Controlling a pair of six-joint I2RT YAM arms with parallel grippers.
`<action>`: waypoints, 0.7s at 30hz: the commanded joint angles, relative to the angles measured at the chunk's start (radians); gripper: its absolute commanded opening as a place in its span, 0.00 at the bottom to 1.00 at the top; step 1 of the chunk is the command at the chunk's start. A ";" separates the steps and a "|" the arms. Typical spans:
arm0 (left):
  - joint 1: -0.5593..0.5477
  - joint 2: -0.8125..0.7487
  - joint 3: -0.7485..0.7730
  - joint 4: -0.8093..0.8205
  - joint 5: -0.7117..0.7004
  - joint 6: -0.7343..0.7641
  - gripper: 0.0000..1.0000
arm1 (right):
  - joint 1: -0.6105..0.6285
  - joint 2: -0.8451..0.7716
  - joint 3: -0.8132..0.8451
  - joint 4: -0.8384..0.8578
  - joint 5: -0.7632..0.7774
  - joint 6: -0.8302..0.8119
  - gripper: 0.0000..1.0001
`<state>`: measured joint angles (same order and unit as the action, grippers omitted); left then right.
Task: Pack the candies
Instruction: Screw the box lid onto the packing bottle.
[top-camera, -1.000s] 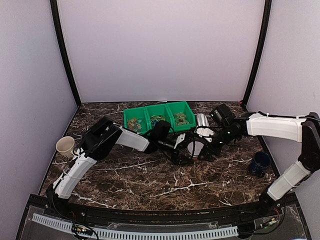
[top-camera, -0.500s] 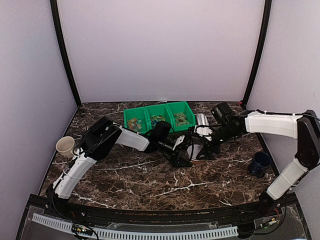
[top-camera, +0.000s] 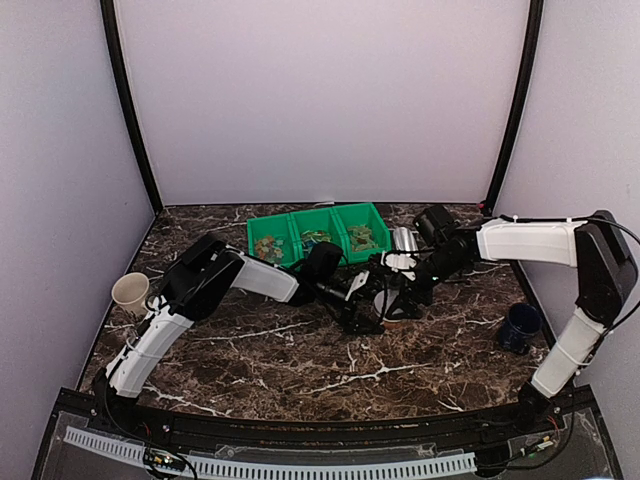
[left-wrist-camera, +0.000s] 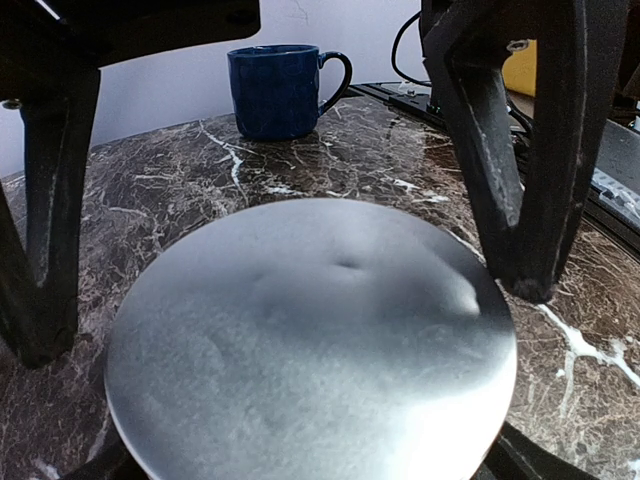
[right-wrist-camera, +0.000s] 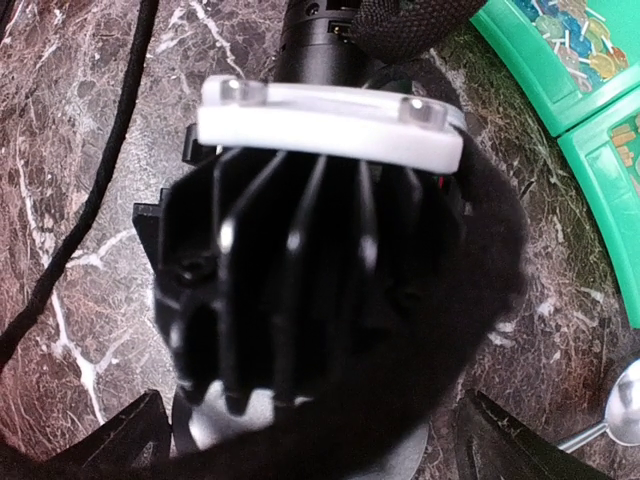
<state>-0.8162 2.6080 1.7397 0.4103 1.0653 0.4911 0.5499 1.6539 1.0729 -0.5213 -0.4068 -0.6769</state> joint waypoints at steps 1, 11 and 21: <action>-0.001 0.162 -0.090 -0.238 -0.077 0.141 0.93 | -0.007 0.020 0.043 -0.001 -0.036 -0.008 0.99; -0.002 0.164 -0.089 -0.236 -0.083 0.137 0.93 | -0.014 0.055 0.065 -0.024 -0.054 0.002 0.96; -0.002 0.167 -0.085 -0.231 -0.092 0.127 0.93 | -0.015 0.061 0.058 -0.034 -0.069 0.018 0.92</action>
<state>-0.8162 2.6083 1.7409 0.4095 1.0653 0.4911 0.5438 1.6993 1.1164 -0.5472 -0.4606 -0.6708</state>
